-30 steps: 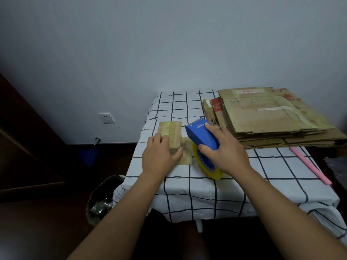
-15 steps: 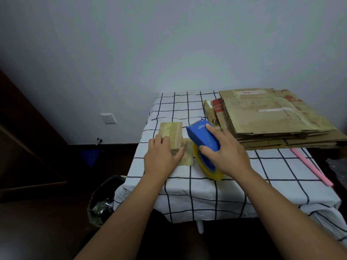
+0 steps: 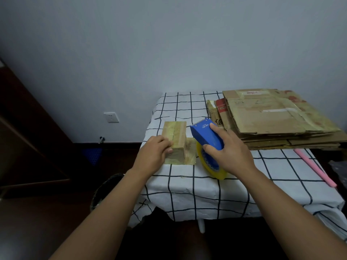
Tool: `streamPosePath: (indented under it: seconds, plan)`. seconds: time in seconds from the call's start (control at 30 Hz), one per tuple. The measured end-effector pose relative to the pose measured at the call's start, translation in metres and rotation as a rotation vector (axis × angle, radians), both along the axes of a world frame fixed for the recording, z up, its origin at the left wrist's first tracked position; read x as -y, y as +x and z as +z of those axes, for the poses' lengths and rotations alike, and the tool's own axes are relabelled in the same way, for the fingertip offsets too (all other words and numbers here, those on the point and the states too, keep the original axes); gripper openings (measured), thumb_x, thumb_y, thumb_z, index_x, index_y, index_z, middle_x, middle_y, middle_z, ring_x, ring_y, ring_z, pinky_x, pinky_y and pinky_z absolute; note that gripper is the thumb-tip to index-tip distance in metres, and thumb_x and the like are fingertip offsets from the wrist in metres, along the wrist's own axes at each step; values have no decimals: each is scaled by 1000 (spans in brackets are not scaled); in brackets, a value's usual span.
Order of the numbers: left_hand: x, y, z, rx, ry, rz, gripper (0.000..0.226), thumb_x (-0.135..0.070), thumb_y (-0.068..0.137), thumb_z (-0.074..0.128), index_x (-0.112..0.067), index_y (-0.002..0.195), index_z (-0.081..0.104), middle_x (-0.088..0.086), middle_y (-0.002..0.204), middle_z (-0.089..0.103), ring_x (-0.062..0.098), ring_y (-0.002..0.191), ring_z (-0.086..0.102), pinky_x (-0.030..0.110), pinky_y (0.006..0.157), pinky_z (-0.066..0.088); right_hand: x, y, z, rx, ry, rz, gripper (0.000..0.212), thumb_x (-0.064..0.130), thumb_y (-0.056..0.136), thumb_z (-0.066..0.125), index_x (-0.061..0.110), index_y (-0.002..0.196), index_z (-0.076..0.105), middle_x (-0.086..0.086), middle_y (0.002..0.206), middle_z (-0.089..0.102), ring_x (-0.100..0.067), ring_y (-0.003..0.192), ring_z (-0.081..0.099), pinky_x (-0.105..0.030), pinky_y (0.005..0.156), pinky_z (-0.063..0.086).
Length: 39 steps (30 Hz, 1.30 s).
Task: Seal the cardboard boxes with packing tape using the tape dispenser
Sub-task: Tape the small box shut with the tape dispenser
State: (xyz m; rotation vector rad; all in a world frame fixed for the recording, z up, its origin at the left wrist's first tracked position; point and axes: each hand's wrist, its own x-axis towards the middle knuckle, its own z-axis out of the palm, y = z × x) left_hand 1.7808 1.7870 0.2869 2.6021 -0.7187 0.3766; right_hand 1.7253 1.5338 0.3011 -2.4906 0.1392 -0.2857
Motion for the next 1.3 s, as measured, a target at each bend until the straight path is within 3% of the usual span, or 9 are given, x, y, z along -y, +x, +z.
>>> streamPosePath:
  seconds: [0.17, 0.37, 0.6, 0.67, 0.77, 0.9, 1.0, 1.13, 1.3]
  plan:
    - [-15, 13, 9, -39, 127, -95, 35, -24, 96, 59, -23, 131, 62, -6, 128, 58, 18, 116, 49, 33, 87, 45, 0, -1, 0, 13, 8, 6, 69, 58, 87, 57, 49, 149, 27, 9, 126, 47, -12, 98, 46, -34, 73, 41]
    - [-26, 22, 18, -42, 277, -239, 43, -14, 98, 54, -27, 139, 54, -7, 130, 54, 20, 114, 47, 42, 84, 50, 1, -1, 0, 1, 5, 0, 69, 59, 87, 56, 51, 149, 26, 8, 126, 49, -16, 104, 51, -36, 76, 44]
    - [-21, 25, 17, 18, 310, -222, 47, -3, 91, 55, -24, 134, 58, -3, 116, 59, 23, 105, 52, 31, 72, 40, 0, 1, 0, 4, 9, -2, 70, 59, 86, 57, 50, 149, 28, 7, 127, 50, -17, 108, 52, -37, 81, 46]
    - [-19, 24, 19, 13, 347, -199, 49, -8, 93, 55, -27, 138, 52, -4, 119, 56, 21, 108, 50, 30, 72, 38, 0, 1, 0, 4, 4, 1, 70, 59, 86, 57, 50, 149, 28, 7, 128, 50, -16, 107, 52, -36, 79, 44]
    - [-13, 17, 18, -33, 416, -145, 56, -38, 92, 55, -36, 145, 38, -4, 125, 43, 18, 115, 40, 31, 80, 43, 0, 1, -1, 2, -6, -1, 70, 59, 87, 57, 49, 150, 27, 6, 130, 49, -15, 105, 51, -35, 77, 42]
    - [20, -1, 4, -203, 79, 122, 61, -75, 78, 50, -34, 124, 50, 1, 131, 35, 21, 127, 28, 39, 97, 41, -1, 1, 0, -6, -4, -2, 71, 60, 86, 56, 49, 150, 26, 5, 131, 48, -17, 106, 53, -35, 76, 43]
    - [43, -2, -4, -196, -85, 276, 49, -65, 82, 60, -29, 112, 50, 3, 129, 35, 25, 118, 36, 37, 92, 44, -1, 1, 2, -21, 4, -1, 72, 61, 86, 56, 50, 150, 25, 4, 128, 47, -19, 105, 54, -35, 75, 43]
    - [48, 0, -2, -122, -199, 363, 47, -57, 86, 57, -22, 118, 54, 4, 128, 37, 27, 114, 42, 33, 81, 42, 1, 1, 6, -73, 19, 17, 71, 62, 86, 54, 53, 149, 23, 4, 120, 43, -17, 98, 51, -34, 75, 42]
    - [19, -1, 21, -79, -626, 486, 48, -49, 94, 50, -18, 129, 56, 2, 121, 38, 19, 101, 50, 28, 87, 40, 5, 2, 10, -104, 36, 42, 70, 60, 87, 53, 54, 150, 21, 1, 119, 45, -18, 98, 52, -34, 74, 43]
